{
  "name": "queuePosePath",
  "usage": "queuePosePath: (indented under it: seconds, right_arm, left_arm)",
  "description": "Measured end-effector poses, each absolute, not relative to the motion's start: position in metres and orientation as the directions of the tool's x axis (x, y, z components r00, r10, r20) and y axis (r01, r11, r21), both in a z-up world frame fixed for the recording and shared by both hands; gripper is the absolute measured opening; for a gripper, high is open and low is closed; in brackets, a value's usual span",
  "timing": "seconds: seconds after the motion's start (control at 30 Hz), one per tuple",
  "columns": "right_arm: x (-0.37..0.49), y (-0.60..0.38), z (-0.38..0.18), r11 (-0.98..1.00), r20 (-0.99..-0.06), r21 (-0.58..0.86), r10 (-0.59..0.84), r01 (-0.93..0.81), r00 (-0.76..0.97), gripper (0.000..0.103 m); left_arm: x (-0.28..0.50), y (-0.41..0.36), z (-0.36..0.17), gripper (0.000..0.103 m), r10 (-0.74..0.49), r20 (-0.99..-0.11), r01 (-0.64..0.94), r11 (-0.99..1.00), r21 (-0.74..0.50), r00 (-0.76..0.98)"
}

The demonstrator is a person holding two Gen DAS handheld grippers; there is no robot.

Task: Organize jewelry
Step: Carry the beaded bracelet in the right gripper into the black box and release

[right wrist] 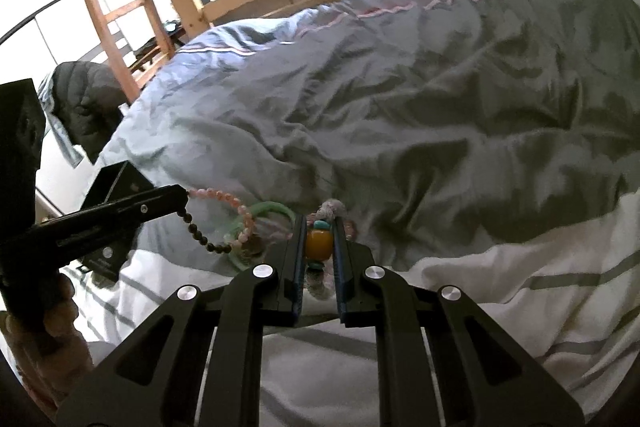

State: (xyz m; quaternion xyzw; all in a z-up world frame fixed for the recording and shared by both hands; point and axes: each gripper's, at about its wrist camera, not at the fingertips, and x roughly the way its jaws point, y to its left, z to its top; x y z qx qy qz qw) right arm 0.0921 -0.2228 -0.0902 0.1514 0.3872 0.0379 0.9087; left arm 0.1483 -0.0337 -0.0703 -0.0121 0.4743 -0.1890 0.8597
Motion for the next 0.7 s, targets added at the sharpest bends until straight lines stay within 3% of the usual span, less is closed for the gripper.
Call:
queuePosePath:
  seconds: [0.27,0.7]
  right_arm:
    - [0.081,-0.213,-0.055,0.940,-0.650,0.335,0.277,-0.060,0.708,0.013]
    - [0.089,-0.180,-0.006,0.830,-0.563,0.527,0.502,-0.183,0.656,0.013]
  left_arm:
    - [0.136,0.005,-0.045,0.012,-0.287,-0.812,0.246,0.952,-0.183,0.507]
    - [0.114,0.081,-0.008,0.012,-0.189,-0.804,0.165,0.980,-0.114,0.564]
